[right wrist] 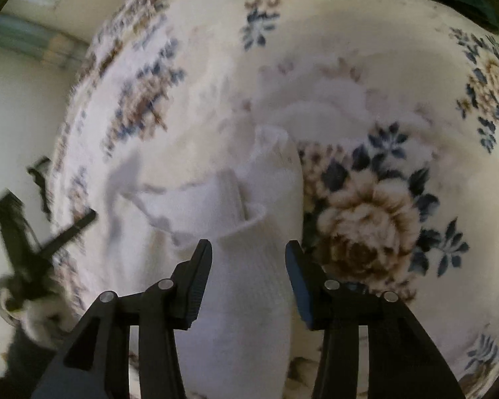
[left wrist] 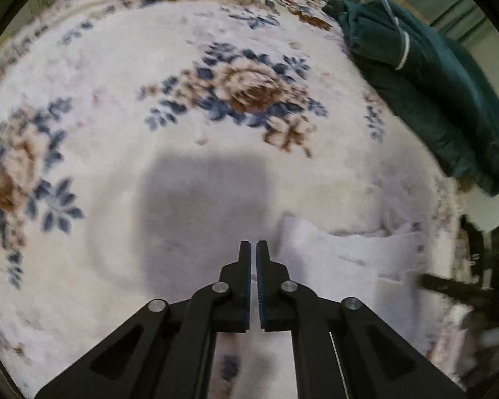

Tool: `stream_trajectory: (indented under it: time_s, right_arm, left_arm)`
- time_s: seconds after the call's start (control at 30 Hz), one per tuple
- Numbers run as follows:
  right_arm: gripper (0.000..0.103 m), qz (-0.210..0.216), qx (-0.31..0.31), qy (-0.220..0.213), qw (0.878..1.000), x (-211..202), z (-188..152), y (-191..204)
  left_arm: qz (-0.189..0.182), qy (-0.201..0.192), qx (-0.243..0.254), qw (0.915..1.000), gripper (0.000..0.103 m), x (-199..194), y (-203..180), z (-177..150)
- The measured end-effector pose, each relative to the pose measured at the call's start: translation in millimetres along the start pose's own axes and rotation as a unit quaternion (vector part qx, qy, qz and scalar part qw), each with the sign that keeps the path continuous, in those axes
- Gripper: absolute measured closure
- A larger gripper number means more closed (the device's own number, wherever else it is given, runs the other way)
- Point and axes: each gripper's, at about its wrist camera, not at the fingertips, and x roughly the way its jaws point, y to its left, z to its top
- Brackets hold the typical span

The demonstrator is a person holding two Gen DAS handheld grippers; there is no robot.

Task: Fold small clothes

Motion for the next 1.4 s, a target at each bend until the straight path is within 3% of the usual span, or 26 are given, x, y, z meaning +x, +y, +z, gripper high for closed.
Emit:
stream_trajectory:
  time_s: [0.03,0.07,0.17,0.2,0.27,0.33,0.37,0.47,0.6,0.67,0.73,0.87,0.93,1.0,1.03,1.07,1.1,1.17,1.27,1.4]
  right_arm:
    - [0.074,-0.013,-0.011,0.005,1.0,6.2,-2.4,2.5]
    - [0.098,-0.013,-0.017,-0.002,1.0,7.3,-4.8,4.1]
    - [0.098,-0.013,-0.001,-0.036,0.999,0.1,-11.0,2.3]
    - [0.098,-0.012,0.001,-0.045,0.999,-3.1,-11.7,2.3]
    - [0.098,-0.011,0.008,-0.06,0.998,-10.4,-12.3,3.0]
    - [0.098,-0.009,0.017,-0.069,0.997,-16.4,-11.5,3.5]
    - [0.098,-0.008,0.02,-0.072,0.997,-19.0,-10.7,3.7]
    - [0.099,-0.011,0.035,-0.083,0.996,-29.4,-6.9,1.3]
    - [0.1,-0.021,0.057,-0.114,0.992,-47.9,-0.5,-7.3]
    - [0.1,-0.023,0.068,-0.122,0.99,-48.7,8.7,-12.0]
    - [0.1,-0.023,0.08,-0.12,0.989,-40.0,19.7,-15.5]
    - [0.1,-0.049,0.072,-0.069,0.994,6.3,41.1,-18.3]
    - [0.099,-0.049,0.073,-0.047,0.995,19.9,43.3,-22.4]
    - [0.096,-0.013,0.088,-0.027,0.996,22.0,42.7,-30.0]
    - [0.093,0.002,0.097,-0.028,0.995,19.3,41.2,-34.3]
    - [0.084,0.02,0.108,-0.027,0.994,13.3,37.7,-40.7]
    - [0.068,0.032,0.114,-0.028,0.993,10.0,33.2,-44.8]
    - [0.054,0.059,0.134,-0.037,0.988,-3.1,20.7,-55.9]
    - [0.054,0.107,0.163,-0.026,0.981,-17.9,-14.6,-73.4]
    - [0.054,0.14,0.173,0.016,0.975,-22.1,-83.8,-79.4]
  left_arm:
    - [-0.004,0.004,-0.001,1.0,0.099,-0.1,-1.1,-0.8]
    - [-0.011,0.011,-0.001,0.9999,0.095,1.1,-3.1,-1.0]
    - [-0.03,0.03,0.013,0.999,0.058,13.5,-13.8,-3.7]
    - [-0.031,0.036,0.017,0.9987,0.056,18.1,-16.7,-4.7]
    - [-0.04,0.052,0.032,0.9973,0.056,31.1,-24.5,-7.9]
    - [-0.027,0.049,0.042,0.9975,0.086,37.4,-29.9,-11.4]
    - [-0.026,0.049,0.045,0.9975,0.095,37.9,-31.2,-11.9]
    - [-0.021,0.006,0.032,0.9993,0.096,16.6,-27.7,-10.1]
    - [-0.028,-0.026,-0.021,0.999,0.096,-1.7,-4.8,-1.8]
    - [-0.021,-0.014,-0.035,0.9991,0.096,7.3,6.2,3.6]
    - [-0.027,0.023,-0.051,0.9981,0.096,33.3,16.9,6.6]
    - [-0.061,0.063,-0.089,0.9922,0.092,52.6,29.1,2.5]
    - [-0.086,0.054,-0.094,0.9904,0.083,38.9,30.8,-0.2]
    - [-0.094,0.043,-0.094,0.9902,0.054,22.5,32.0,-4.5]
    - [-0.099,0.038,-0.096,0.9897,0.051,14.9,32.6,-6.6]
    - [-0.113,0.029,-0.099,0.9883,0.05,2.6,34.4,-13.2]
    - [-0.12,0.023,-0.101,0.9874,0.05,-5.6,34.7,-18.2]
    - [-0.131,0.013,-0.096,0.9867,0.05,-23.4,34.4,-34.2]
    - [-0.12,0.013,-0.082,0.9892,0.05,-43.3,32.1,-71.6]
    - [-0.115,0.045,-0.098,0.9876,0.05,-42.4,40.1,-125.9]
